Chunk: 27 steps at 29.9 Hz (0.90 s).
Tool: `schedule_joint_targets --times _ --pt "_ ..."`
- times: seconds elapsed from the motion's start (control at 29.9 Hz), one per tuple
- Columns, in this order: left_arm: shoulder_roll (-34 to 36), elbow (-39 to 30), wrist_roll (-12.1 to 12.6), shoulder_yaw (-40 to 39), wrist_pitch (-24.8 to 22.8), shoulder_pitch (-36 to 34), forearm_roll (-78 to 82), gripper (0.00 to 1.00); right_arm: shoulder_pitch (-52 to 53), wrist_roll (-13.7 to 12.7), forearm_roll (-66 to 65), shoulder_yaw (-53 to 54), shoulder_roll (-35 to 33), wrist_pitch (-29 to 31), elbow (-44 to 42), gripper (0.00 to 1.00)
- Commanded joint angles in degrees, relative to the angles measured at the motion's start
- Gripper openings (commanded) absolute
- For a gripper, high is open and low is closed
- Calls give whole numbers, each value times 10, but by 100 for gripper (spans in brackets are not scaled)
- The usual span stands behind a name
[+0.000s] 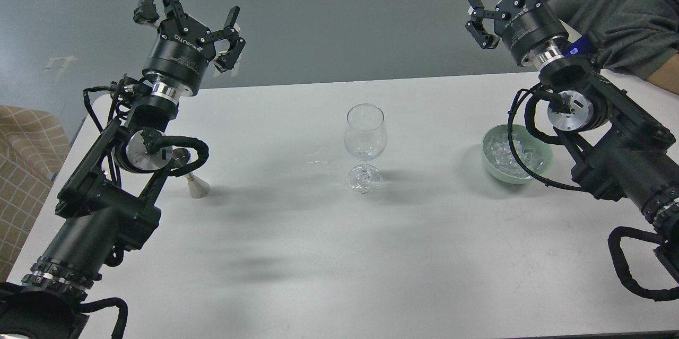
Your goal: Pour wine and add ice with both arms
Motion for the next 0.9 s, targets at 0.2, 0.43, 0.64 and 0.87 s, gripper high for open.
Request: schedule_joint_targets --times 0.2,0.43,0.64,0.87 --pt "-2 0 0 1 1 0 0 99 1 0 0 0 1 -1 0 100" --pt "-3 0 -4 -1 0 0 -2 99 0 -1 0 0 2 -1 0 100" --pt "-4 1 -2 -3 0 0 -14 99 0 0 0 0 1 -1 0 100" --pt "-4 1 -1 -1 0 1 -14 99 0 0 0 0 0 -1 0 100"
